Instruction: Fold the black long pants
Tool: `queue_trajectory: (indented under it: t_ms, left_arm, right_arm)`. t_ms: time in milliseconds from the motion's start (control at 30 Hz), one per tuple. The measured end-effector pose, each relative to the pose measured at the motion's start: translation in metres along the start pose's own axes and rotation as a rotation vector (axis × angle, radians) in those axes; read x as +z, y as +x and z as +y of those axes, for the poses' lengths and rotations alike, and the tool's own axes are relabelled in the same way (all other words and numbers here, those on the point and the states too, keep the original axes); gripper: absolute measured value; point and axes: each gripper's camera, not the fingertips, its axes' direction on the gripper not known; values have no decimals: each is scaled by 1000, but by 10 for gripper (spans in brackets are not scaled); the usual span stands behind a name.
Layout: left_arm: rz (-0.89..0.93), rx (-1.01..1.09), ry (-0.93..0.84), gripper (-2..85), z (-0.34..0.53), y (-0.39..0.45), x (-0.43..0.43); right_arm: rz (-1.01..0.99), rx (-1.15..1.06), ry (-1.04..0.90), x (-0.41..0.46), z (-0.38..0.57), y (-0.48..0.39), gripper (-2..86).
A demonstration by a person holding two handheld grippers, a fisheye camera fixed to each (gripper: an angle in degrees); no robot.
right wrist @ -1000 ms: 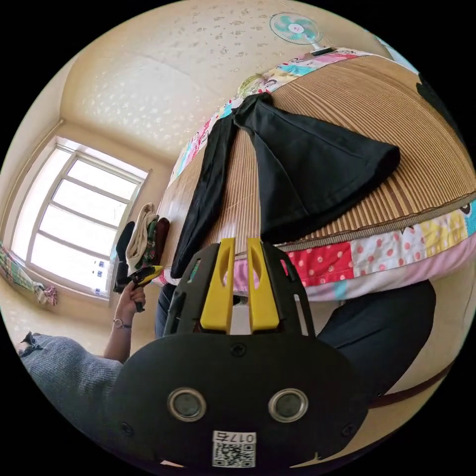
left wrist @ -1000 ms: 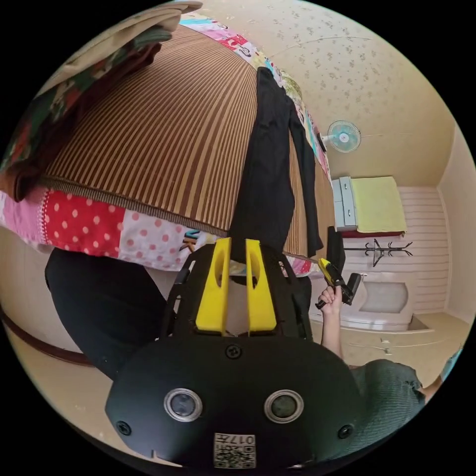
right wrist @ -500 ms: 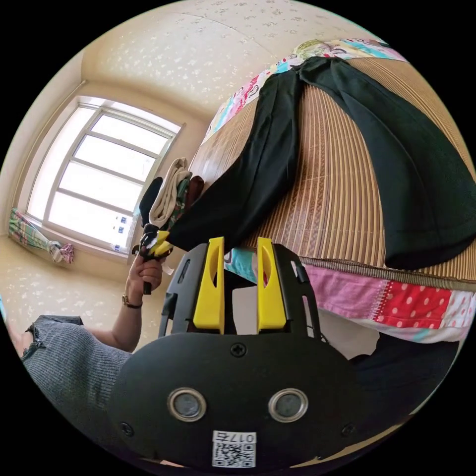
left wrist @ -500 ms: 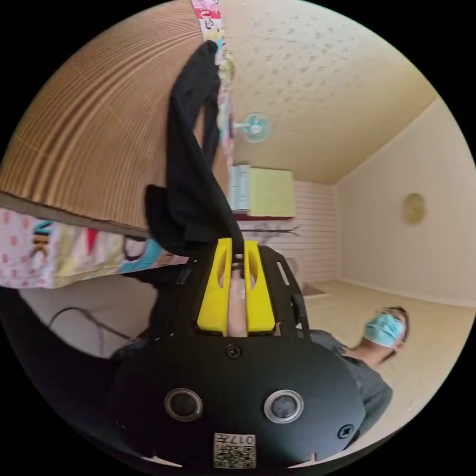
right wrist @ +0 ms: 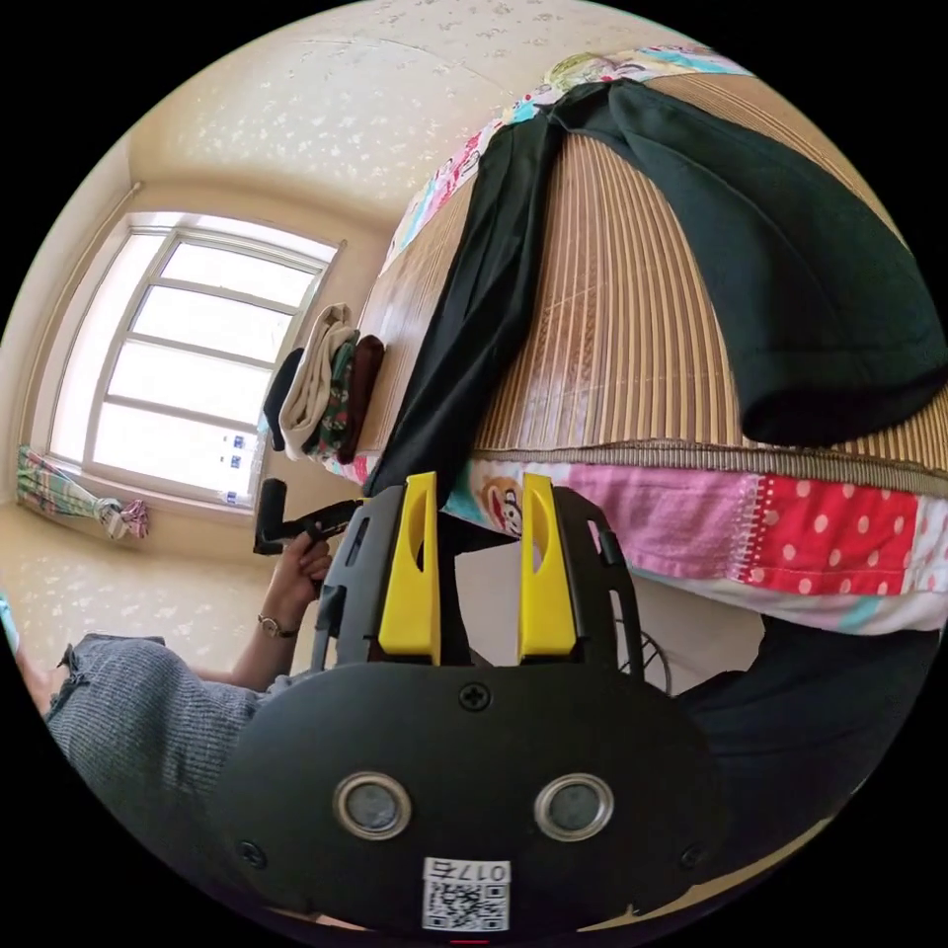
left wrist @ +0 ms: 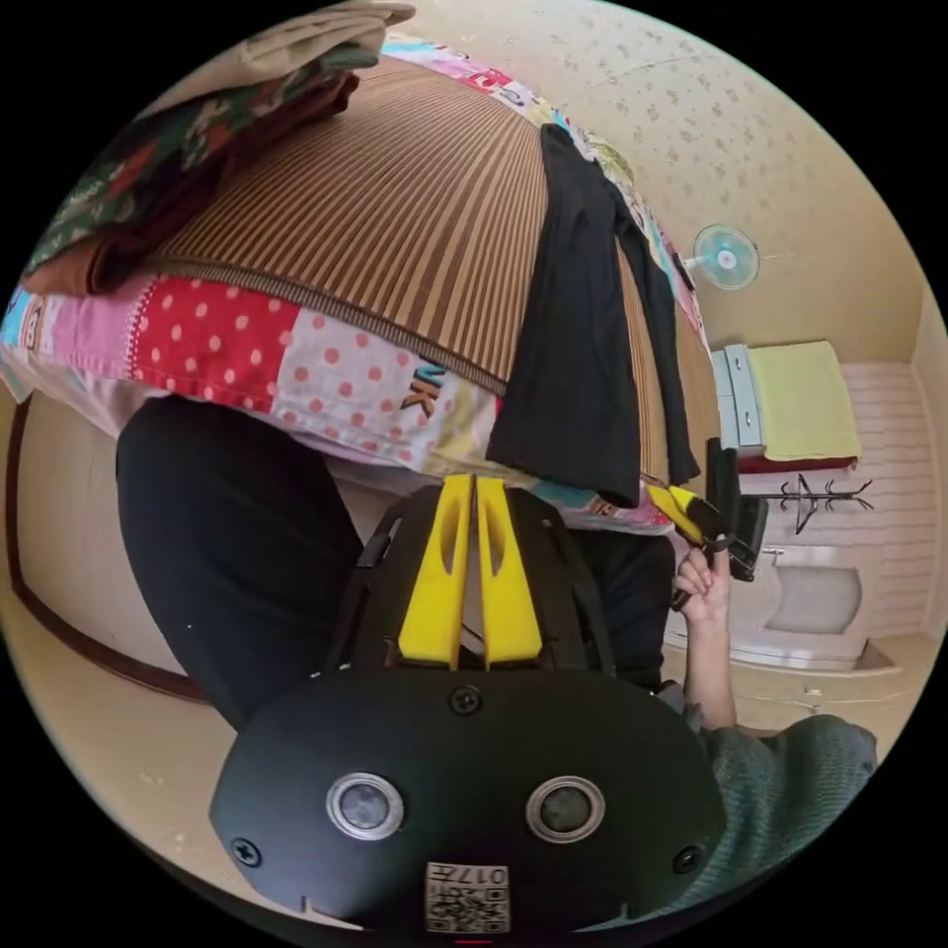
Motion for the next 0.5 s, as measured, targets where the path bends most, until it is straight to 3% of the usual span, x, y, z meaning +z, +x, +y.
queue_trajectory:
  t_ms: [100,233,367,500]
  left_arm:
    - [125,-10,78,60,-5,-1,-5]
    - [64,-25,-83,132,-32,4,34]
    - [-88,30,-128,92,-33,22,59]
    - [28,102,-183,53,-24,28,65]
  right_arm:
    - [20,-34,-71,28,-13,-13,118]
    - [68,-9,-124,60,-24,-23,97]
    - [35,-26,-139,57,-21,-31,49]
    - [20,-68,-204,57,-17,-40,24]
